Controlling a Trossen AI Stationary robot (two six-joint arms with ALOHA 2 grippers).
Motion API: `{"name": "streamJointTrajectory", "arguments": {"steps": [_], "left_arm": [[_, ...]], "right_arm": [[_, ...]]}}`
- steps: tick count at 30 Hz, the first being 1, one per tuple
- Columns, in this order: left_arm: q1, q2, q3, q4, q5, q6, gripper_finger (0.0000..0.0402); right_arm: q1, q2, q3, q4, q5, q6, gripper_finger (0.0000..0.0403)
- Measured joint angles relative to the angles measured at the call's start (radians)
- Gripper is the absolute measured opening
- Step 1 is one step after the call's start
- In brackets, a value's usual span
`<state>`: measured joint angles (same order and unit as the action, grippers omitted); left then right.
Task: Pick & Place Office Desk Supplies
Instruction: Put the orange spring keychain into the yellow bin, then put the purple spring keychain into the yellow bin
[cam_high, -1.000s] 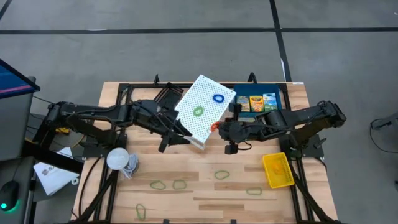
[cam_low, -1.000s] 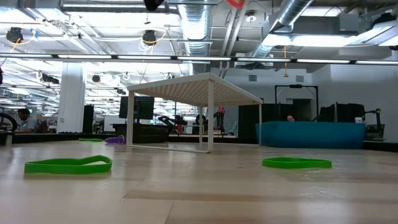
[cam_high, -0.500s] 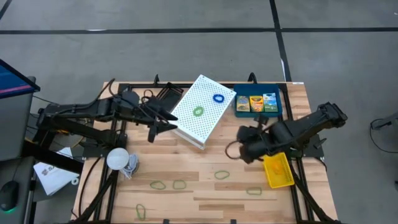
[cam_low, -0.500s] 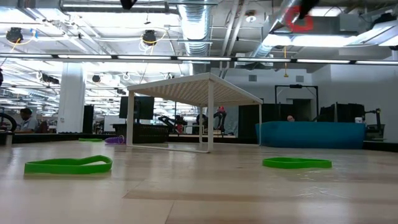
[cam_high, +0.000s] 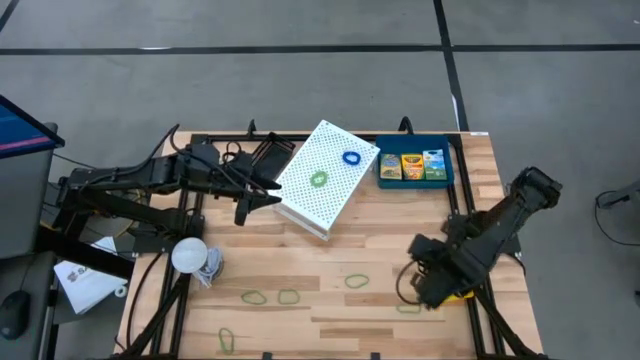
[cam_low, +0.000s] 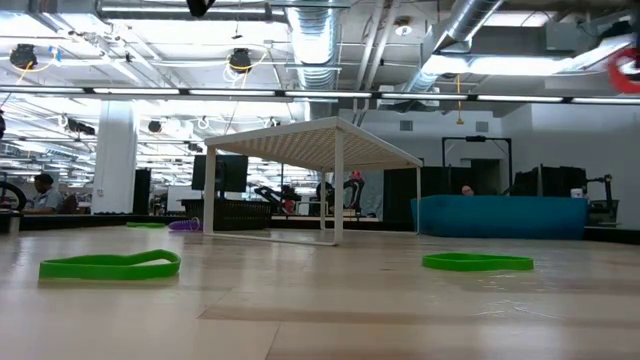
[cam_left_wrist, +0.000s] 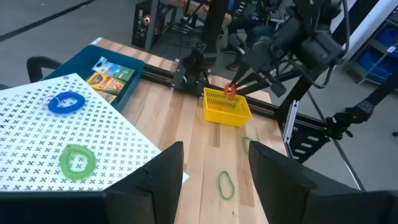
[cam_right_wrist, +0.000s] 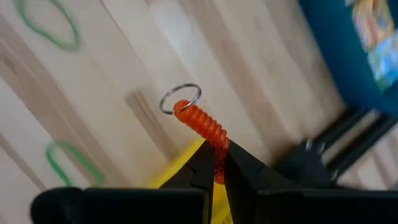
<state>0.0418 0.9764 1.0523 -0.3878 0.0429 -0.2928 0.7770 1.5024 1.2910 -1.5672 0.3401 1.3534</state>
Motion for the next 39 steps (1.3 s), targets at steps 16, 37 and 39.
{"name": "streamJointTrajectory", "arguments": {"steps": [16,37,39], "left_arm": [[0.000,0.000,0.000,0.000,-0.014,-0.005,0.0176],[0.000,0.000,0.000,0.000,-0.036,-0.023,0.0176],[0.000,0.000,0.000,0.000,-0.036,-0.023,0.0176]], "right_arm": [[0.302,0.001,-0.221,0.171,-0.107,0.409,0.0020],[0.367,0.001,-0.233,0.107,-0.127,0.455,0.0065],[0.367,0.001,-0.233,0.091,-0.127,0.455,0.0072]]}}
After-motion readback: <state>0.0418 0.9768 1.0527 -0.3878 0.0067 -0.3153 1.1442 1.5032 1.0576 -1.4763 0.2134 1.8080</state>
